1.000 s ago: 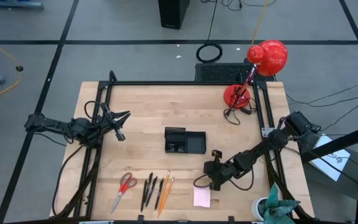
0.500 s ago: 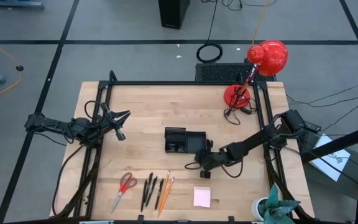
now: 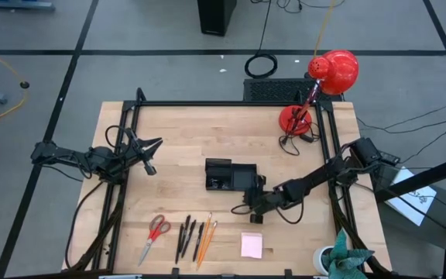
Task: Pick and place office supplies into organizer
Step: Put the yellow eraser into the black desk organizer
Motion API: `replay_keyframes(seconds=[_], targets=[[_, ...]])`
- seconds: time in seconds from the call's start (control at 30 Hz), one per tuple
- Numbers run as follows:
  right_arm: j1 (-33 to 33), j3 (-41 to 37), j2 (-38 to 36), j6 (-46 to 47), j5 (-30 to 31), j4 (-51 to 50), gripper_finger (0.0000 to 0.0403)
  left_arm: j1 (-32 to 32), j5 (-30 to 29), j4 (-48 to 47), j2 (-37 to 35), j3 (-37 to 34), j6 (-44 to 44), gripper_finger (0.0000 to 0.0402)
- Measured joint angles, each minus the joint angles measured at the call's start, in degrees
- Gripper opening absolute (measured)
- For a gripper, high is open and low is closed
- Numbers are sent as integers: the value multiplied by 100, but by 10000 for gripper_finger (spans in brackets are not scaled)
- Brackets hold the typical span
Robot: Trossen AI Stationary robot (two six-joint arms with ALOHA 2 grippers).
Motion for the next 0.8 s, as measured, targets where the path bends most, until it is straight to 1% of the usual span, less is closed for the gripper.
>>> replay_keyframes(seconds=[0.17, 0.33, 0.47, 0.53, 0.6, 0.7, 0.8], targets=[[10, -4, -2, 334, -397, -7, 144, 0, -2, 0, 0, 0, 0, 47], [21, -4, -2, 359, -431, 82, 178, 0, -2, 0, 0, 0, 0, 47], [42, -4, -2, 360, -604, 347, 188, 0, -2, 0, 0, 0, 0, 47], [58, -4, -2, 354, -814, 451, 189, 0, -2, 0, 0, 0, 0, 47], [86, -4, -2, 303, -873, 488, 187, 0, -2, 2, 0, 0, 0, 47], [132, -4, -2, 59, -527, 534, 184, 0, -2, 0, 0, 0, 0, 47], [146, -4, -4, -423, -185, 713, 185, 0, -2, -1, 0, 0, 1, 47]])
